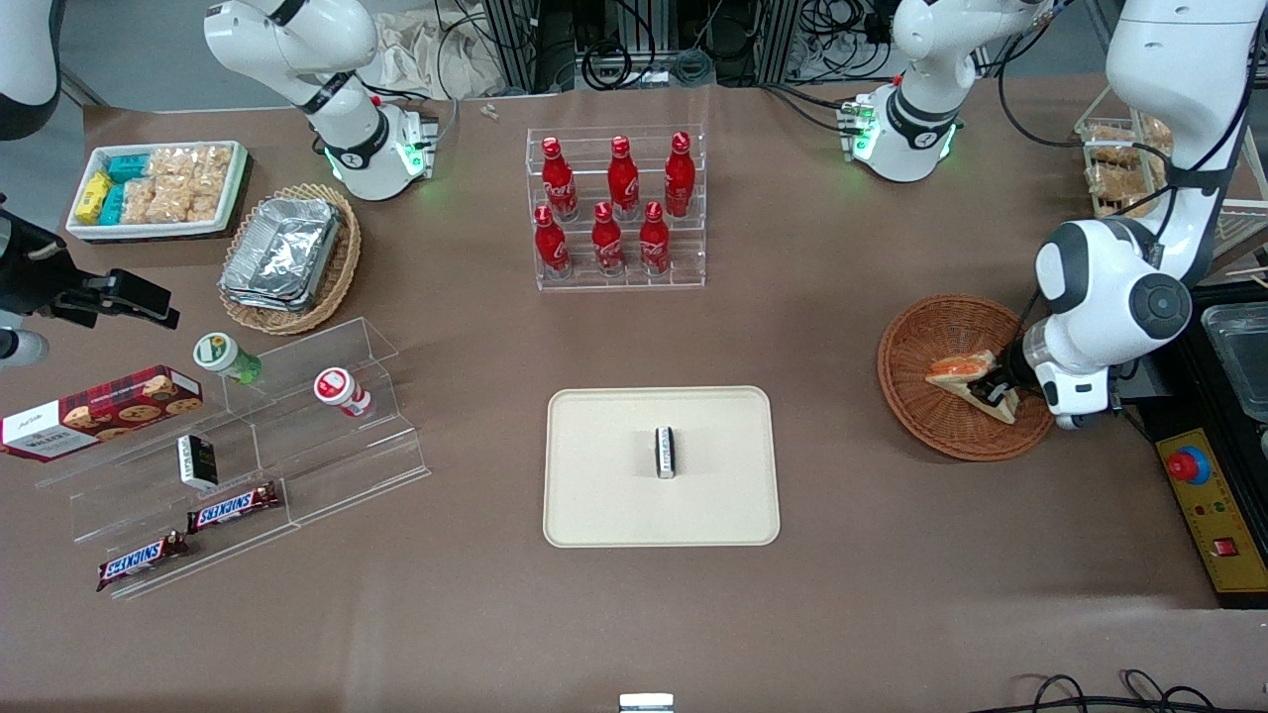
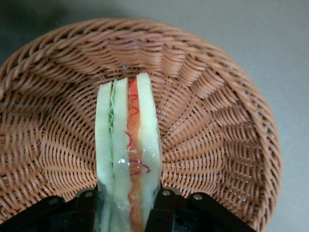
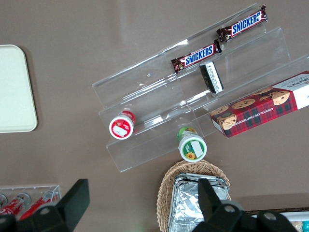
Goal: Place sandwich from basket to tray
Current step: 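Lift the sandwich and carry it with the left gripper toward the cream tray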
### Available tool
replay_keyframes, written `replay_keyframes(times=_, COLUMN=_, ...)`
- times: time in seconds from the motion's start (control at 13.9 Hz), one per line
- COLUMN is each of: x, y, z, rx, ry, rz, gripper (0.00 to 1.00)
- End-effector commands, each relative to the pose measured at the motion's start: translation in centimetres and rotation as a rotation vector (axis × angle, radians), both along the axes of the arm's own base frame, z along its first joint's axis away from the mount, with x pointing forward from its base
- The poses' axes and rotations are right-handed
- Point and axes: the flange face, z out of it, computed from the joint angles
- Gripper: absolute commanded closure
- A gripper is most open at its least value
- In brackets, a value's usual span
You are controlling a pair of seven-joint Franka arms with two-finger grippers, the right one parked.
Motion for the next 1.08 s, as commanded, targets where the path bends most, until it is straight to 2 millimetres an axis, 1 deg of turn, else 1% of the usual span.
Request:
replay_keyframes(times=0.0, x=-0.4, y=0.0, z=4.8, rx=0.038, ry=0.026, rz=-0.050, gripper=1.00)
replay_keyframes(times=0.14, x=0.2, y=-0.8, z=9.5, rx=0.054, ry=0.041, rz=-0.090, gripper=1.00)
replay_keyframes(times=0.22, x=0.8, y=-2.6, z=12.0, rx=0.058, ry=0.052, rz=-0.128, gripper=1.00)
replay_keyframes(times=0.29, x=1.1, y=-3.7, z=14.0, rx=0.061, ry=0.057, rz=-0.175, gripper=1.00)
replay_keyframes(times=0.36, x=1.3, y=-4.9, z=15.7, rx=0.065, ry=0.044, rz=-0.223, gripper=1.00)
replay_keyframes(times=0.5, x=1.5, y=-8.2, z=18.5, rx=0.071, ry=0.005, rz=-0.325, gripper=1.00)
replay_keyframes(times=0.65, x=2.0, y=-12.0, z=21.5, rx=0.062, ry=0.006, rz=-0.408, gripper=1.00)
replay_keyframes(times=0.79, x=2.2, y=-17.3, z=24.5, rx=0.045, ry=-0.022, rz=-0.511, gripper=1.00)
replay_keyframes(times=0.86, x=2.5, y=-19.7, z=25.3, rx=0.023, ry=-0.040, rz=-0.546, gripper=1.00)
replay_keyframes(times=0.93, x=2.5, y=-22.0, z=26.2, rx=0.006, ry=-0.054, rz=-0.586, gripper=1.00)
replay_keyframes(times=1.01, x=2.3, y=-24.2, z=26.4, rx=-0.016, ry=-0.060, rz=-0.626, gripper=1.00)
